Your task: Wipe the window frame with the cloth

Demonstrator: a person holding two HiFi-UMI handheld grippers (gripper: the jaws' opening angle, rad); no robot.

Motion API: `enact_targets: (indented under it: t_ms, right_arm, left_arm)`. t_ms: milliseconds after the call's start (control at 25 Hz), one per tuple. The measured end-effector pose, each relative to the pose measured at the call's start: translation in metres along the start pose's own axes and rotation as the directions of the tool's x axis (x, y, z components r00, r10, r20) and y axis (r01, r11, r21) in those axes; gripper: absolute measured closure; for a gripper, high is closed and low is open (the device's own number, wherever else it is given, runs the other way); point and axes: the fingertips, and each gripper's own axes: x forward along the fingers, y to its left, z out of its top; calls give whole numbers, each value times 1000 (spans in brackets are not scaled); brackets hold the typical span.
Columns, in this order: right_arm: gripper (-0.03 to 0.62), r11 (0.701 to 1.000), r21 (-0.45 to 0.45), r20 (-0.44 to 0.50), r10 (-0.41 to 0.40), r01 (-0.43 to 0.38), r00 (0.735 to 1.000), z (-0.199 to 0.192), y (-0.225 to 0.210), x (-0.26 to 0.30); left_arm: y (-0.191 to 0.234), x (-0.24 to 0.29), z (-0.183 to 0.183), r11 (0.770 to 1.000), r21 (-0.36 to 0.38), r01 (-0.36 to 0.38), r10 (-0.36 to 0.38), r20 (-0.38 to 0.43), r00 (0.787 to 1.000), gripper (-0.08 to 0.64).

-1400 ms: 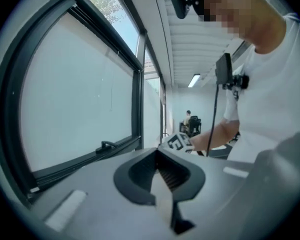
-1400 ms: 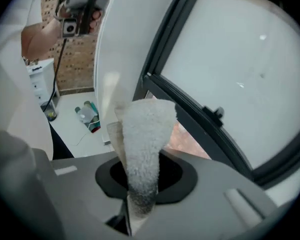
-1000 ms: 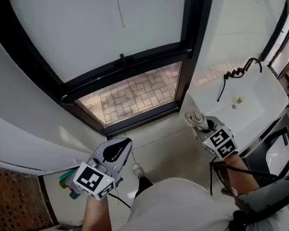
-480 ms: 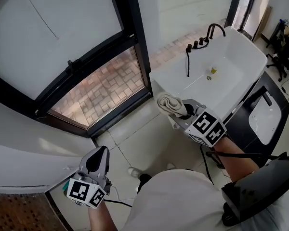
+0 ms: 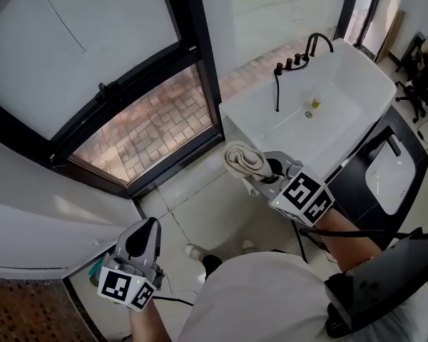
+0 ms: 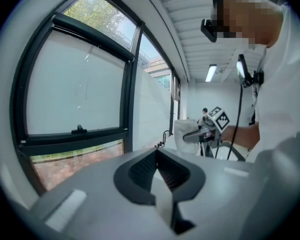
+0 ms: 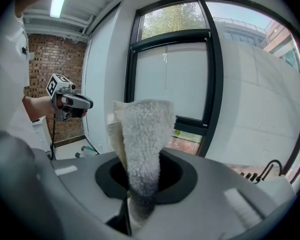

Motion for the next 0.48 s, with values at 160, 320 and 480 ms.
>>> enact_targets:
  t_ms: [160,320,480]
  right_arm:
    - [523,1000,-8,7,6,-6,1000,5,4,-4]
    - [523,1000,-21,5,9,-9,1000,7,6,-5]
    - [523,1000,-27,8,16,-16,1000,6,8,-5]
  left_arm:
    - [0,-7,7,1000,11,-20,20,6,1000,537]
    - [-3,-10,8,1000,21,-22,22,7,1000,537]
    - [-6,-10,8,1000,21,-21,21,12,1000,537]
